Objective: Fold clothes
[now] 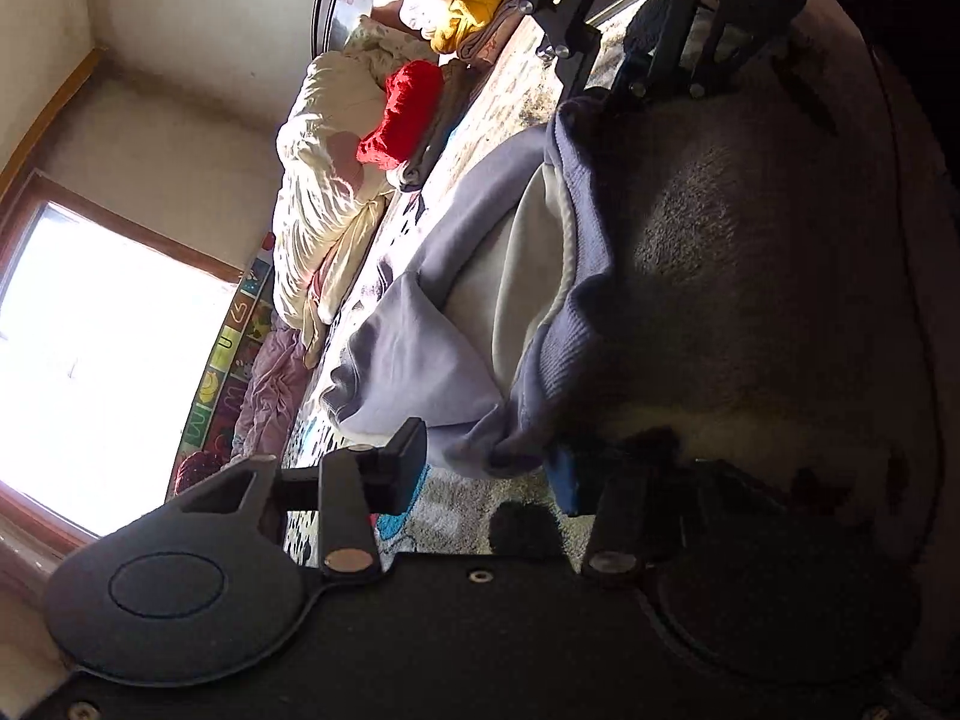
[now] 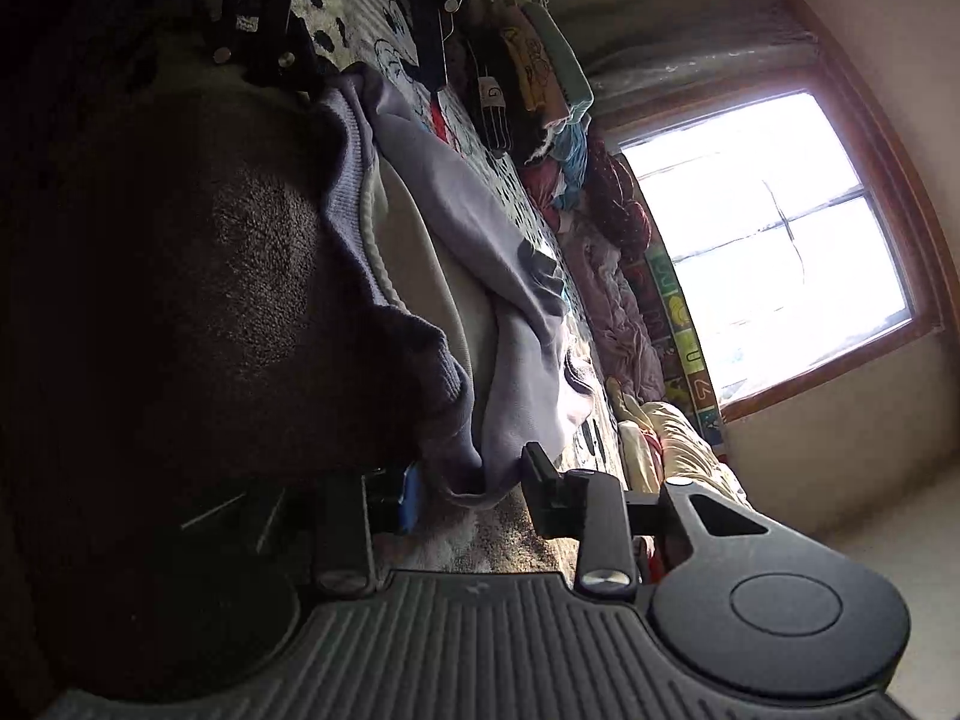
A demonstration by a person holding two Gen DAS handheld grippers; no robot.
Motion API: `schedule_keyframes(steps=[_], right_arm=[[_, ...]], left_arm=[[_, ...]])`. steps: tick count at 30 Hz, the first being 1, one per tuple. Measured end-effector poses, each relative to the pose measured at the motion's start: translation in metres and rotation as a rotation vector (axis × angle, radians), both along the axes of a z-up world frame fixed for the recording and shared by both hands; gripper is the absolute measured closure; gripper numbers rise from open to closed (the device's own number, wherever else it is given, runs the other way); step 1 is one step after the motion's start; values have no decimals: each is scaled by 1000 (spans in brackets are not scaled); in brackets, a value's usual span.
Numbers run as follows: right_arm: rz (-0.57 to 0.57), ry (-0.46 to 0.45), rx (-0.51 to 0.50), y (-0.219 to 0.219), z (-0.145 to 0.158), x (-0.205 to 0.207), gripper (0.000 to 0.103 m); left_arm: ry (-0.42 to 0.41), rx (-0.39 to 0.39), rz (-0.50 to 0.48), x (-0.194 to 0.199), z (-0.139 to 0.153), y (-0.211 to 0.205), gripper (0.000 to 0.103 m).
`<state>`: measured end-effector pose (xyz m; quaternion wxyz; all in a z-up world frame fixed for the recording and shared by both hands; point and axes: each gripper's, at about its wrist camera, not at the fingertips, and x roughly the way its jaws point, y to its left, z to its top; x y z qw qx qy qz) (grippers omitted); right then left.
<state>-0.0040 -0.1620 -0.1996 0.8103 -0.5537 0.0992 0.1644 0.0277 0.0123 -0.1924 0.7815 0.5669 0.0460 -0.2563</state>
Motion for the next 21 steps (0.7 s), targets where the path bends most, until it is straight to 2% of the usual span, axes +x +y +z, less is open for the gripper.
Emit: schedule_keyframes(steps=[1,2,3,6,13,16,21], right_arm=[[-5,18,21,0,2,3,89],[-14,35,46,1,5,6,90],[-23,45,75,1,9,9,93],[-34,65,132,-2,18,8,94],[-21,121,203,-11,39,-12,95],[11,203,229,-11,51,-33,96],[27,283,262,-16,74,-51,96]], left_arm=[[0,8,4,0,0,-2,71],[6,12,10,1,0,-4,76],[12,17,16,1,1,-5,88],[53,13,39,2,5,-9,96],[94,-2,39,-28,20,-3,98],[156,-6,35,-45,24,4,98],[265,-98,41,-42,54,9,98]])
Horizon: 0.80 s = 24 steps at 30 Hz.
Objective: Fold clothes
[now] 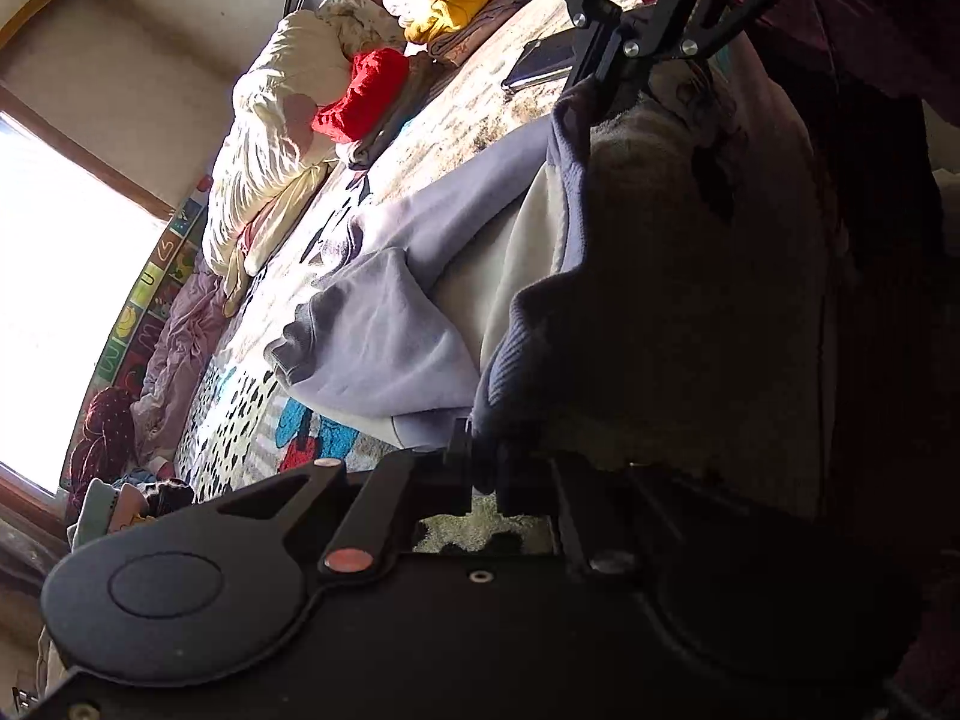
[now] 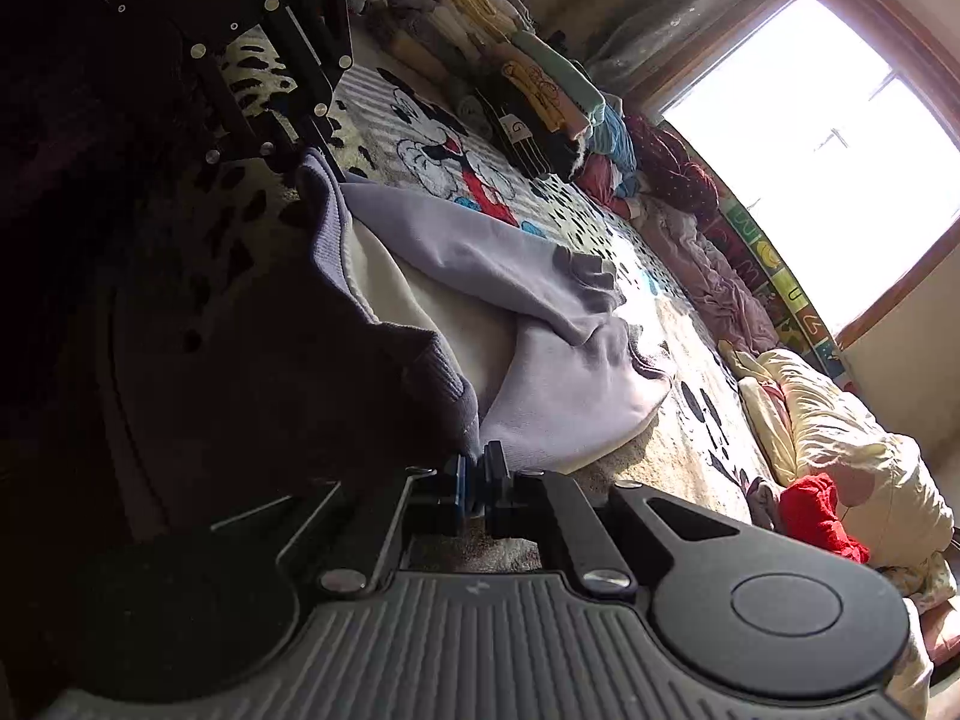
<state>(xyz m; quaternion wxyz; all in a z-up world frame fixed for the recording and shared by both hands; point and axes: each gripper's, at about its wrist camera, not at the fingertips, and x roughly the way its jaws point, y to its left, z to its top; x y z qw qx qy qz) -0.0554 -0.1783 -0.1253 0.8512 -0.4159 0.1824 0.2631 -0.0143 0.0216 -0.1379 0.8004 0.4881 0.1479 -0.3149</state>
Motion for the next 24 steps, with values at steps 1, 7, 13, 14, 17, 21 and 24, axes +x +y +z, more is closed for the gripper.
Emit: schedule_keyframes(steps=[1,7,13,14,17,21,24], right_arm=[[1,2,8,0,9,4,96],[-7,-44,66,-7,66,40,96],[-46,-29,180,-19,106,97,96],[-54,-14,200,-21,108,108,96],[-78,36,242,-26,110,142,96],[-122,121,304,-28,104,194,96],[-171,175,349,-32,96,237,96]], left_arm=[[8,-24,7,5,9,0,98],[115,-274,85,52,67,10,97],[252,-502,182,117,97,20,97],[279,-530,199,129,98,21,97],[367,-605,245,165,101,25,97],[466,-679,302,215,102,25,97],[530,-722,341,252,100,24,97]])
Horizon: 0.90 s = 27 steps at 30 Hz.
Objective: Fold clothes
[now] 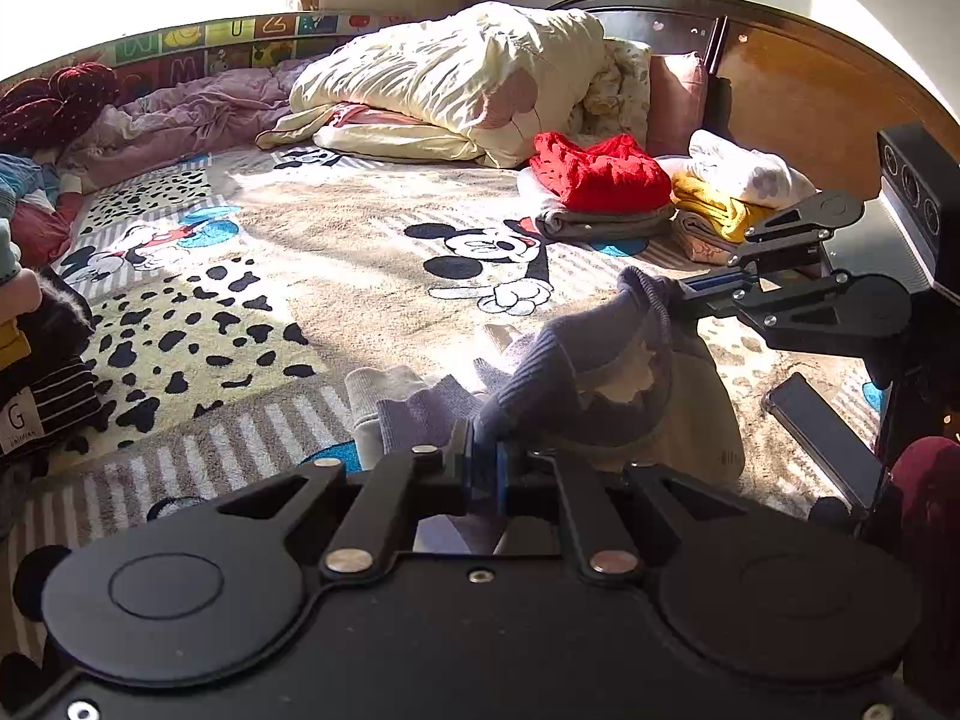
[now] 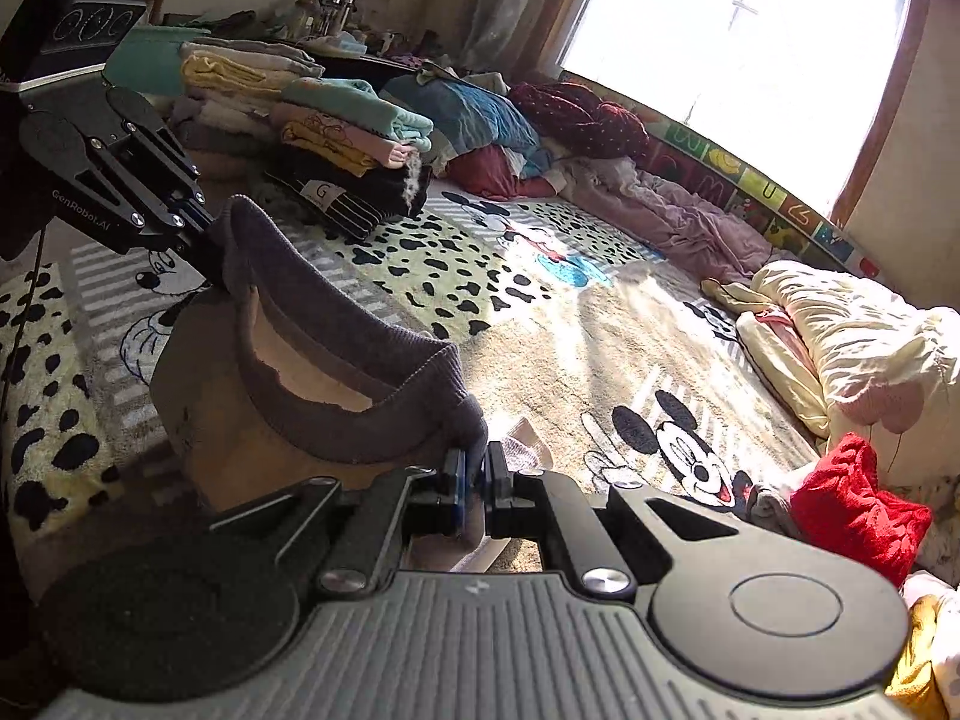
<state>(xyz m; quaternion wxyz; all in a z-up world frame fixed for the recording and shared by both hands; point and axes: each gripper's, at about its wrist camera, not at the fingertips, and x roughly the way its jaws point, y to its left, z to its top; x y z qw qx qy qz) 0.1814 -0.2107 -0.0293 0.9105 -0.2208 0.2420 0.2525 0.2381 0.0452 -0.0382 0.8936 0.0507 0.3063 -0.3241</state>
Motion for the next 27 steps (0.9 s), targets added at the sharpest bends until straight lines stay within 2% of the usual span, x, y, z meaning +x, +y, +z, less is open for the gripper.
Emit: schedule_keyframes(steps=[3,6,14,16,17,18,19,20,21,22,25,27], right_arm=[[-56,74,75,-9,-13,42,96],[-115,156,160,-20,-28,81,96],[-248,286,327,-40,-64,147,96],[-282,304,344,-42,-73,156,96],[-301,299,335,-40,-76,158,96],[-320,288,321,-39,-79,159,95],[-344,268,309,-38,-80,158,87],[-374,245,315,-40,-77,155,82],[-404,223,327,-43,-74,152,72],[-426,195,346,-47,-70,147,69],[-411,113,413,-52,-54,122,69],[-350,75,400,-43,-51,102,69]], left_arm=[[81,-45,27,39,-10,1,97],[140,-49,62,70,-23,-1,97],[225,-41,115,122,-57,-6,97],[229,-33,161,128,-65,-5,92],[232,-29,197,128,-66,-3,78],[225,-36,239,125,-65,0,70],[192,-51,269,118,-61,4,61],[157,-65,295,111,-57,7,60],[107,-78,304,100,-52,8,60],[57,-89,308,89,-46,9,60],[-49,-77,200,62,-40,-9,60],[-87,-3,109,57,-47,-33,60]])
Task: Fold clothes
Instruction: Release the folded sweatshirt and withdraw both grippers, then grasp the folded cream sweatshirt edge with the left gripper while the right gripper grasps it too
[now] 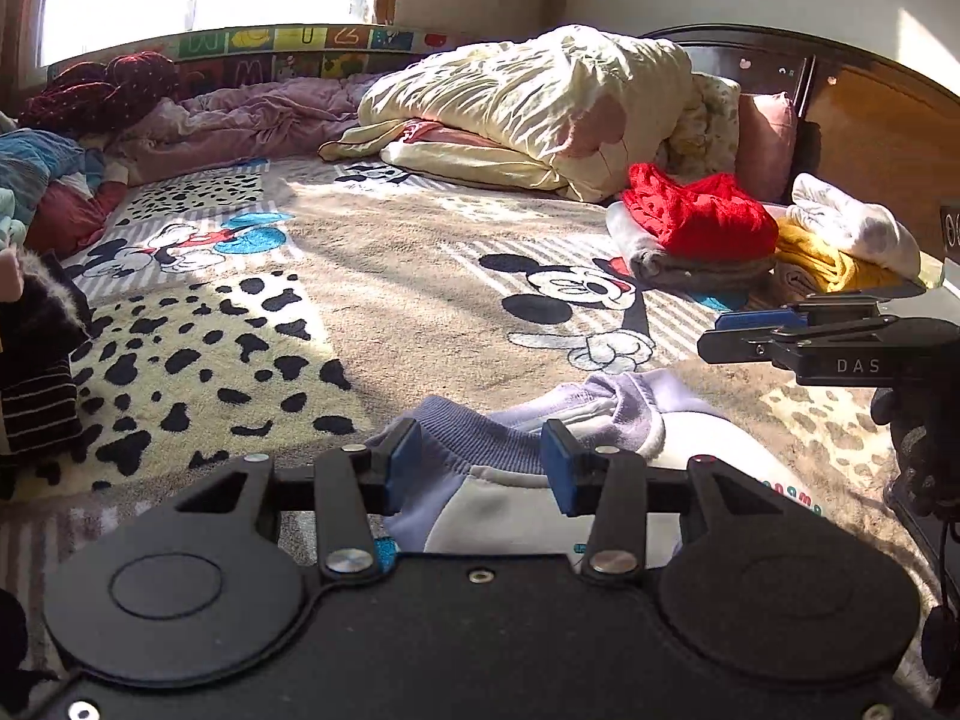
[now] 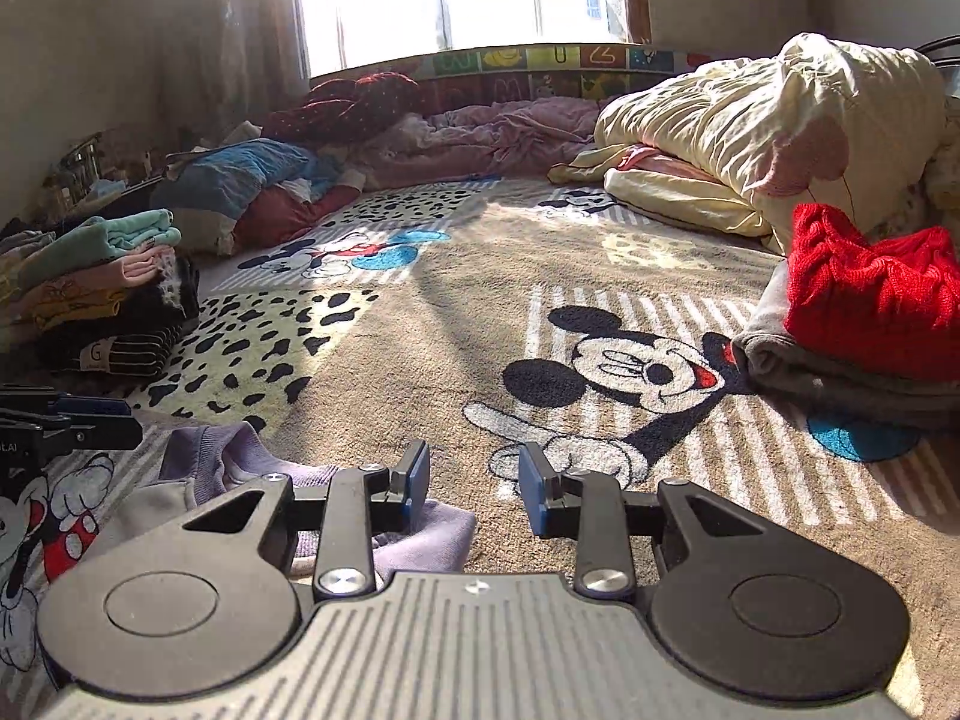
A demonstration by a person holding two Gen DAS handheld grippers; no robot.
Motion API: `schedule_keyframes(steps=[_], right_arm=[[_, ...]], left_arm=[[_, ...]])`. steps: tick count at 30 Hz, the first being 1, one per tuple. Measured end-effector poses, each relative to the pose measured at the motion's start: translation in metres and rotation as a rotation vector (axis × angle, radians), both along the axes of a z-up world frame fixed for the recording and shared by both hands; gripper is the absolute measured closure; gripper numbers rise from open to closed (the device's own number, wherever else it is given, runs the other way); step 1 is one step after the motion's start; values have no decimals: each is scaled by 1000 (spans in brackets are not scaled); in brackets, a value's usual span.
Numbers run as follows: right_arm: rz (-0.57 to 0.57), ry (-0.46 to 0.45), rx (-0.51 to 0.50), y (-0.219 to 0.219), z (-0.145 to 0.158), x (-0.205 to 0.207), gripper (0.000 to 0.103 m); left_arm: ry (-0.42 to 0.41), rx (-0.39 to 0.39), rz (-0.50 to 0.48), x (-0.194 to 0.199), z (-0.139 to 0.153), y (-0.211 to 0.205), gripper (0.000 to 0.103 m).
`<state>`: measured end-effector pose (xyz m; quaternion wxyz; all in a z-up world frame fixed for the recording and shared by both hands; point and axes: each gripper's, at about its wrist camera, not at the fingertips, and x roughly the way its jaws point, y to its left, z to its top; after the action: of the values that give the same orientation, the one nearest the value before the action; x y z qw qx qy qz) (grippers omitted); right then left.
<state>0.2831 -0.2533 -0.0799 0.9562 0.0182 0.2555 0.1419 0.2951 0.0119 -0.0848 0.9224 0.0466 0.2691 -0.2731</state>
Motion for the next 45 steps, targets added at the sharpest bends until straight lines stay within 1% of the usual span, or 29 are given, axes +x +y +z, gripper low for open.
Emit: schedule_keyframes(steps=[1,3,4,6,7,8,9,11,13,15,16,18,19,20,21,23,24,25,26,27,28,30,32,35,37,40,42,43,45], right_arm=[[31,-10,-17,7,-1,-9,69],[95,-9,-77,26,-10,-25,69],[116,-10,-106,34,-16,-31,68],[125,17,-212,53,-37,-36,65],[118,37,-227,56,-48,-36,63],[111,56,-230,57,-58,-36,63],[106,41,-226,57,-61,-39,63],[104,10,-236,57,-52,-47,63],[115,-79,-253,58,-38,-65,63],[125,-121,-270,60,-28,-84,63],[128,-133,-271,61,-26,-92,63],[121,-130,-264,62,-32,-106,63],[122,-101,-265,64,-41,-108,63],[117,-61,-277,66,-53,-106,63],[108,-67,-270,66,-64,-107,63],[94,-78,-237,63,-59,-110,66],[86,-83,-208,60,-51,-113,69],[75,-95,-179,56,-45,-118,69],[68,-77,-177,55,-44,-118,69],[65,-13,-175,53,-52,-115,68],[60,7,-158,51,-57,-115,68],[42,14,-130,49,-57,-119,68],[11,36,-103,50,-47,-122,68],[-84,121,75,31,-36,-126,65],[-162,185,198,15,-36,-128,54],[-212,265,351,-3,-47,-128,49],[-235,325,460,-12,-60,-129,47],[-238,339,497,-15,-66,-128,47],[-242,358,567,-18,-76,-127,46]], left_arm=[[-16,37,-40,-2,-4,-11,59],[-24,83,-49,1,-17,-23,44],[1,111,-43,5,-27,-26,43],[42,145,-30,9,-53,-26,38],[-18,150,-36,2,-61,-26,37],[-35,157,-36,-1,-63,-26,37],[-17,161,-30,-1,-56,-25,37],[-12,139,-15,-7,-40,-22,37],[-64,114,-7,-27,-25,-17,37],[-73,87,-6,-48,-19,-13,37],[-59,72,-4,-56,-22,-12,37],[12,100,-1,-62,-39,-16,37],[49,144,10,-63,-55,-22,37],[56,105,34,-64,-54,-19,37],[63,66,58,-65,-54,-15,37],[52,-9,83,-73,-44,-9,37],[26,-14,80,-79,-40,-8,37],[4,24,79,-87,-40,-14,37],[10,73,73,-90,-48,-19,38],[28,86,78,-90,-59,-20,37],[47,25,100,-89,-63,-14,37],[102,-32,134,-86,-51,-5,37],[84,-113,168,-95,-37,4,37],[138,-213,269,-101,-35,20,37],[212,-319,343,-103,-41,36,37],[333,-494,419,-106,-54,55,36],[406,-600,441,-105,-64,61,36],[438,-641,459,-105,-68,63,36],[462,-704,485,-101,-74,60,36]])
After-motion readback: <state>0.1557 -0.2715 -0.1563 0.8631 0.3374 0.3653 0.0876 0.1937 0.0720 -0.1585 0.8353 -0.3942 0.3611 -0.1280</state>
